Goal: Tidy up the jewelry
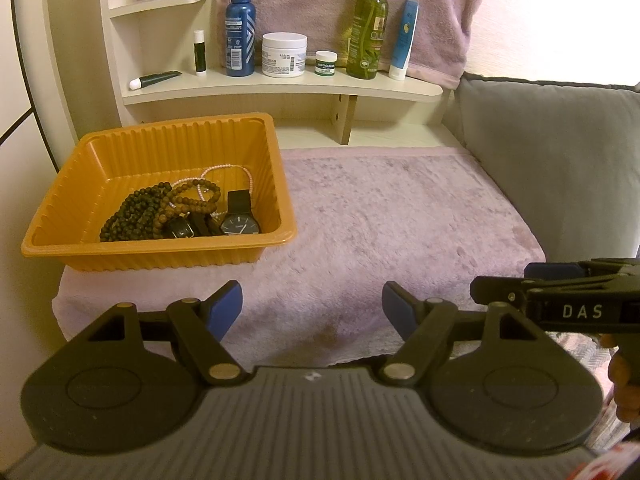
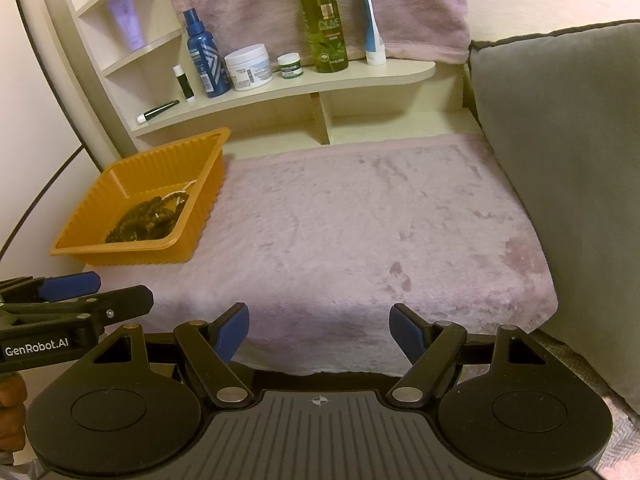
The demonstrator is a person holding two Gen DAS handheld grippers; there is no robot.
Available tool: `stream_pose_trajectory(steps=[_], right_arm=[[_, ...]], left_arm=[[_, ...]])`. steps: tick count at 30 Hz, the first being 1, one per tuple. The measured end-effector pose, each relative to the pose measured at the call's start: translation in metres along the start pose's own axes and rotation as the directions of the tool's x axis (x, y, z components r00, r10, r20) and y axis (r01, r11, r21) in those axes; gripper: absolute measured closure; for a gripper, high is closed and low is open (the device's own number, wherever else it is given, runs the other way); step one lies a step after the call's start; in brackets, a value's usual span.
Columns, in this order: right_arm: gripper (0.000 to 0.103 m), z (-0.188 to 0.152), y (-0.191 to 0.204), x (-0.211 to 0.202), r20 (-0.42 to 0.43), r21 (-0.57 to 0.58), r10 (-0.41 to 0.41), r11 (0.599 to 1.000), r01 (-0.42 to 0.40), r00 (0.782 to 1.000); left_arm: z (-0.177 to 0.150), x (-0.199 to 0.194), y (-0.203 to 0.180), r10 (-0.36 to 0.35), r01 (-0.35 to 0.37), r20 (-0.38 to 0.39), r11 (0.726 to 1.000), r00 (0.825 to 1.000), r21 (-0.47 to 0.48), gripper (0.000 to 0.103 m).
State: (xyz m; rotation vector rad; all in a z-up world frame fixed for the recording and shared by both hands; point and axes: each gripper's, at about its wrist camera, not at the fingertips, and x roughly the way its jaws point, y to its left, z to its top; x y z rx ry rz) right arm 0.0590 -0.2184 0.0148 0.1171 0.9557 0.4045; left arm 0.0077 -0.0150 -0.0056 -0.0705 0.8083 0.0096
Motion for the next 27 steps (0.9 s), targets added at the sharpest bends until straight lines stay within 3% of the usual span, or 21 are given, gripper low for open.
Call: stream_pose_trajectory(steps=[27], right_arm=[[0.026, -0.0007, 0.0019, 0.001, 0.0, 0.002, -0.003, 1.0, 0.003, 1.0]], left_arm=[[-0.0004, -0.0001, 0.0003, -0.003, 0.003, -0.001, 1.0, 1.0, -0.005, 0.028]])
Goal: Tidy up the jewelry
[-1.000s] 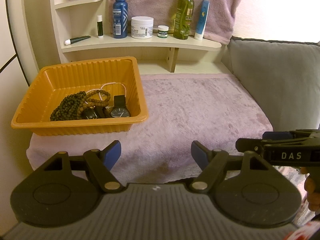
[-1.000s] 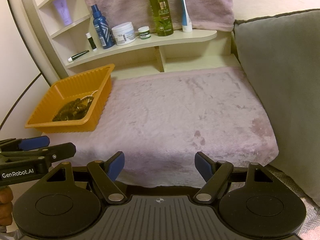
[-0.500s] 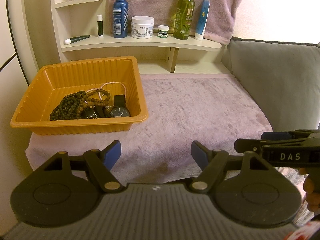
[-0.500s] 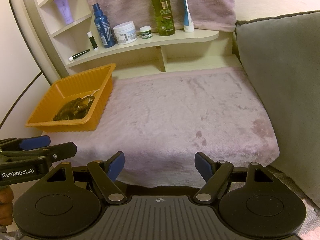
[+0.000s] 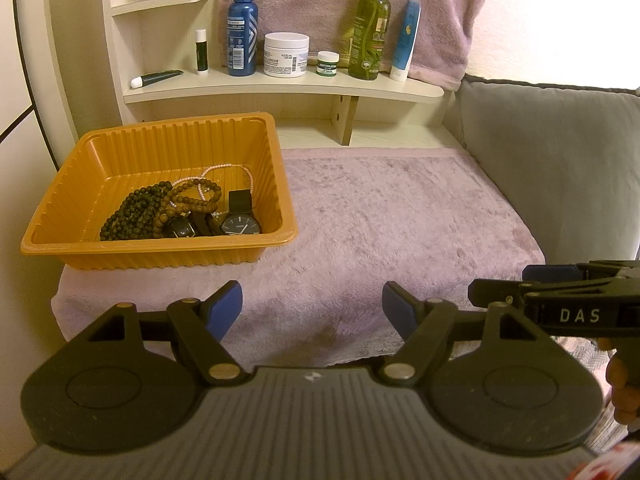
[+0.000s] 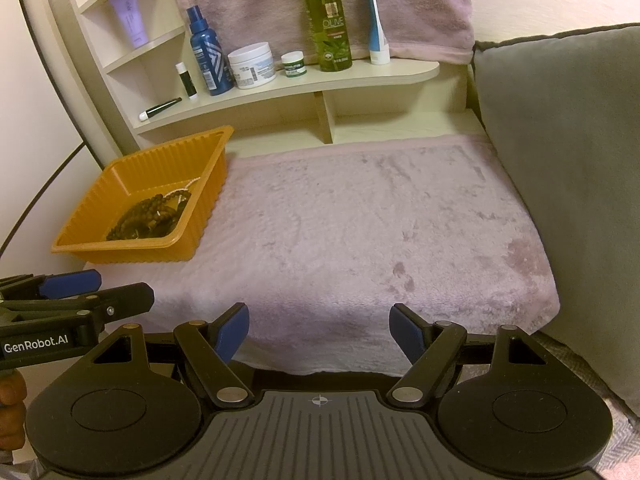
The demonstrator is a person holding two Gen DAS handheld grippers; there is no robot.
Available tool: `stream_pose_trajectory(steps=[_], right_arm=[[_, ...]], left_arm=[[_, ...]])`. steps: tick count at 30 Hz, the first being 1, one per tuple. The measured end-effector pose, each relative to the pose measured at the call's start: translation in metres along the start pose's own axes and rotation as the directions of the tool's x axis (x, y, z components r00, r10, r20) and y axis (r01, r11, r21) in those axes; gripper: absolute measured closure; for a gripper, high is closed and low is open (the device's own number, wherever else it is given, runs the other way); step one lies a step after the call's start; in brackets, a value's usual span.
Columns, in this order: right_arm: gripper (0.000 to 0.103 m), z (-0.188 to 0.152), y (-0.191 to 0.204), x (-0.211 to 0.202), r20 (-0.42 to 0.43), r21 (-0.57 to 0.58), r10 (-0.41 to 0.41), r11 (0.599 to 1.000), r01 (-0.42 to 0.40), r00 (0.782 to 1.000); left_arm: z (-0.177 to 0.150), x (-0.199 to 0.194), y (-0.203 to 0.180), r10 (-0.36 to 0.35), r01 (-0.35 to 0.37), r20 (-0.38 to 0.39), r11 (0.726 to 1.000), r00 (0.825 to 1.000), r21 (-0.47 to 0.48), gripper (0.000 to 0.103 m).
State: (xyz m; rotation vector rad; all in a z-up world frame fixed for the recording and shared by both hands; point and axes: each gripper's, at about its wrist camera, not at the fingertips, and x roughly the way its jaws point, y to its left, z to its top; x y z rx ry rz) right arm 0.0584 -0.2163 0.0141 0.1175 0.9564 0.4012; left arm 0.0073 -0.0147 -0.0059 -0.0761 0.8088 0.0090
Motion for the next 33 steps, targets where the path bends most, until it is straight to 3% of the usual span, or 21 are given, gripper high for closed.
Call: stream_pose_trajectory(steps=[33], right_arm=[[0.026, 0.0004, 0.0031, 0.0007, 0.002, 0.002, -0.005, 1.0, 0.005, 1.0]], left_arm=[[0.0015, -0.0009, 0.0028, -0.004, 0.004, 0.0, 1.0, 1.0, -0.002, 0.028]])
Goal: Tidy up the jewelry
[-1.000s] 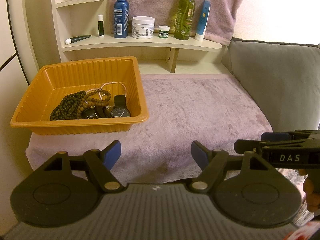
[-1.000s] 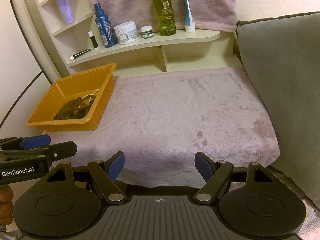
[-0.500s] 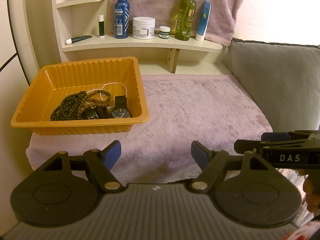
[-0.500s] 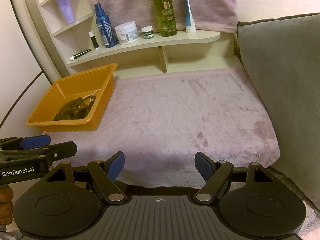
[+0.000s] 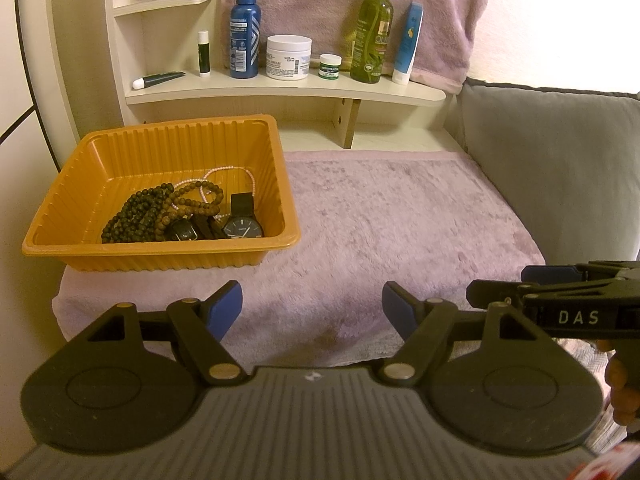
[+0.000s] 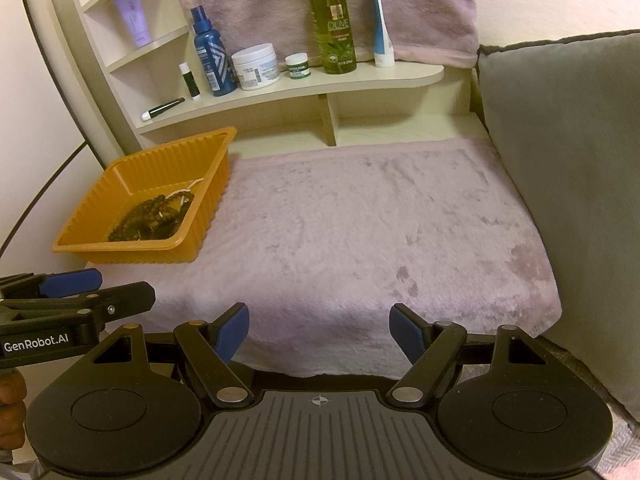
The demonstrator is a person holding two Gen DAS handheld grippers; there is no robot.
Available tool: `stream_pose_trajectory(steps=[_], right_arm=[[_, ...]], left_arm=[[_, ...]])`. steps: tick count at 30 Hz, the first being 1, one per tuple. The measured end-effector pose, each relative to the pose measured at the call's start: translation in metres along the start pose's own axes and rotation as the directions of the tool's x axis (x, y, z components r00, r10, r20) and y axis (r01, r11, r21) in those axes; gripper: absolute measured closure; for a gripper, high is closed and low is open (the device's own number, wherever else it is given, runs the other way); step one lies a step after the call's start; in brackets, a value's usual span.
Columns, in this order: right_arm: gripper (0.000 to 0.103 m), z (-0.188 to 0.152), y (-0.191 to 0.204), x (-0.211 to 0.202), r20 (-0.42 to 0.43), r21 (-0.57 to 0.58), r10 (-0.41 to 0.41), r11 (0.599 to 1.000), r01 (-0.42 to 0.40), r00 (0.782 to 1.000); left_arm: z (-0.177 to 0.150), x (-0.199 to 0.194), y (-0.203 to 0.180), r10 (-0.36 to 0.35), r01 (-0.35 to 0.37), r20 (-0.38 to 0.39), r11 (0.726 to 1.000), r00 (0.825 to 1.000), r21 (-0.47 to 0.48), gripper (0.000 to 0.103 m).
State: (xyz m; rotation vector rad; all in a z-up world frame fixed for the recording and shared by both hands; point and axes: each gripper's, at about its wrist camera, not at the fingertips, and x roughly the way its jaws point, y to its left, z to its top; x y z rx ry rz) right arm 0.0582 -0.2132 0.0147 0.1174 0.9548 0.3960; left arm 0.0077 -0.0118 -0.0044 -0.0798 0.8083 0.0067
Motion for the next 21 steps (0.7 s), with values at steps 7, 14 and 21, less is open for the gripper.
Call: stream_pose_trajectory(steps=[7, 14, 21], right_arm=[[0.026, 0.0, 0.0006, 0.0005, 0.0, 0.002, -0.002, 1.0, 0.002, 1.0], [0.026, 0.0002, 0.0012, 0.0006, 0.001, 0.0, -0.001, 1.0, 0.001, 1.0], [0.026, 0.0002, 0.0009, 0.0006, 0.001, 0.0, -0.001, 1.0, 0.001, 1.0]], left_arm=[[0.0001, -0.0001, 0.0003, 0.0, 0.0, 0.0, 1.0, 1.0, -0.001, 0.028], [0.0006, -0.0003, -0.0004, 0.0, 0.0, -0.001, 1.0, 1.0, -0.002, 0.028], [0.0011, -0.0006, 0.001, 0.001, -0.001, -0.001, 1.0, 1.0, -0.004, 0.028]])
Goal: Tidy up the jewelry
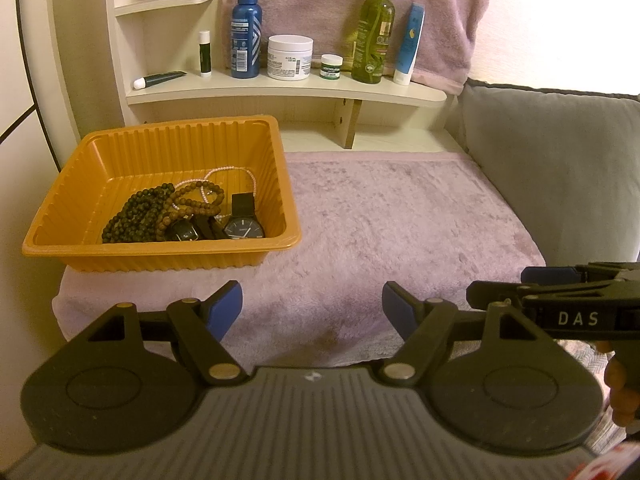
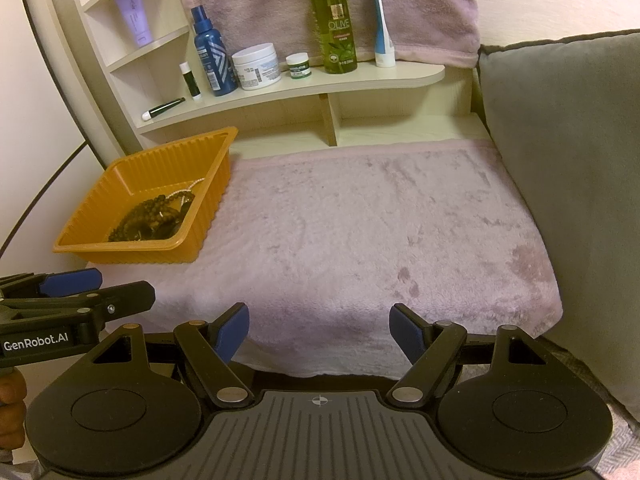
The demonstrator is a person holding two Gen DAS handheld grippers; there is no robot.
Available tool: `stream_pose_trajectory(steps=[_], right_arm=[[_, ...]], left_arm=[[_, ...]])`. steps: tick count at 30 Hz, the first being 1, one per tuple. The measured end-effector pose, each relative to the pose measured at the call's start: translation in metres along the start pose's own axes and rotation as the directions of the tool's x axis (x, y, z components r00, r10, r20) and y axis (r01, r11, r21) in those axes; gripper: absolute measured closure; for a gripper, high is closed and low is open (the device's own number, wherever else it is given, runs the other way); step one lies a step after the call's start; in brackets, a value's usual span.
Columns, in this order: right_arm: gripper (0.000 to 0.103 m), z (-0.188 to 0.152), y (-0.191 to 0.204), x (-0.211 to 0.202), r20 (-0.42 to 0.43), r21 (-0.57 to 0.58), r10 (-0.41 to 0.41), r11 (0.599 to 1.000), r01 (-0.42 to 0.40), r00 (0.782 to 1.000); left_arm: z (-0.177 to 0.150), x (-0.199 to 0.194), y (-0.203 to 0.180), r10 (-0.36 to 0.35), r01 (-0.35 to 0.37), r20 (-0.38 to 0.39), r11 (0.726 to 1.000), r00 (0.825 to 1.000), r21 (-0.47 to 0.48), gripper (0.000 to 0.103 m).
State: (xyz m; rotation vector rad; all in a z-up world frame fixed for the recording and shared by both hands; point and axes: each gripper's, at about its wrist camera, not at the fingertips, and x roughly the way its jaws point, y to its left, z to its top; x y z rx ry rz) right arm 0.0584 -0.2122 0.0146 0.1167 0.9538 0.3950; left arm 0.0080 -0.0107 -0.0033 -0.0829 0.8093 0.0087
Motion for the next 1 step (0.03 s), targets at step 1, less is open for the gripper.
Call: stream_pose_trajectory(steps=[1], right_arm=[[0.026, 0.0, 0.0, 0.0, 0.0, 0.0, 0.0, 1.0, 0.0, 1.0]], left_arm=[[0.0004, 0.0, 0.0001, -0.001, 0.001, -0.001, 1.0, 1.0, -0.001, 0.028]])
